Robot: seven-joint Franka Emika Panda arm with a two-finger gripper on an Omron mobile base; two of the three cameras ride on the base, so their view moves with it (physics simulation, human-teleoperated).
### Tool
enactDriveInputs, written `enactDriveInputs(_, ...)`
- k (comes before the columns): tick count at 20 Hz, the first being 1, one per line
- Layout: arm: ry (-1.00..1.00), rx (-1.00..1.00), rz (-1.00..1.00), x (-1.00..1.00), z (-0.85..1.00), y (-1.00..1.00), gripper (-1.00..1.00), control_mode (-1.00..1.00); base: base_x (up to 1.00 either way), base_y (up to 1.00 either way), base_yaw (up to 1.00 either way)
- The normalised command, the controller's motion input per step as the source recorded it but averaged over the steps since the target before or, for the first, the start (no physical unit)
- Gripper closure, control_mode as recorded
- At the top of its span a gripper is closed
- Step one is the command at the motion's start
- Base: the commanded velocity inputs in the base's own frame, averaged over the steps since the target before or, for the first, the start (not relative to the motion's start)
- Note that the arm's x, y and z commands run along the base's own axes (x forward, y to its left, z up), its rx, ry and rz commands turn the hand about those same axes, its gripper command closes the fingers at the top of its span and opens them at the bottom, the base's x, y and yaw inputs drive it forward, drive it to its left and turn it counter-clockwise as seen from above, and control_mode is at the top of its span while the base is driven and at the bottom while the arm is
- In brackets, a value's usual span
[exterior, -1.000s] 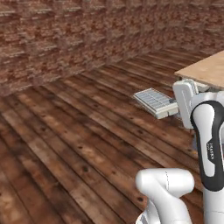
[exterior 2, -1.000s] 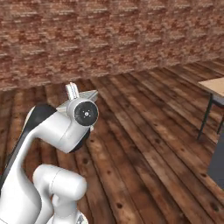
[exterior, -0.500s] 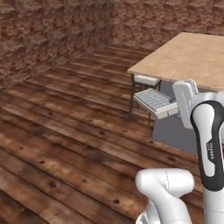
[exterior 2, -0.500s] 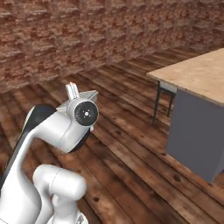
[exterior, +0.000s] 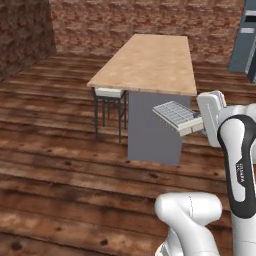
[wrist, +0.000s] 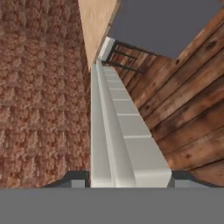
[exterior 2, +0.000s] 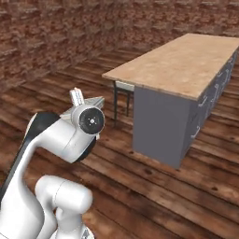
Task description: The ice cube tray has been filled with water. Take the tray and place it in the freezer to make ice. Close the freezer door after placing the tray.
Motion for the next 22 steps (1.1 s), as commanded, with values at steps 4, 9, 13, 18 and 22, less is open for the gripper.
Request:
enactDriveInputs(4, 0.0, 0.0, 0.0, 0.0, 0.0, 0.0, 1.0, 1.0, -0.04, 0.0, -0.53)
enactDriveInputs(9, 0.0, 0.0, 0.0, 0.0, 0.0, 0.0, 1.0, 1.0, -0.07, 0.0, -0.52)
enactDriveInputs(13, 0.0, 0.0, 0.0, 0.0, 0.0, 0.0, 1.0, 1.0, 0.0, 0.0, -0.45)
enactDriveInputs(18, 0.0, 0.0, 0.0, 0.0, 0.0, 0.0, 1.0, 1.0, 0.47, -0.02, -0.25)
enactDriveInputs(22, 0.0, 0.0, 0.0, 0.0, 0.0, 0.0, 1.0, 1.0, 0.81, -0.16, -0.15)
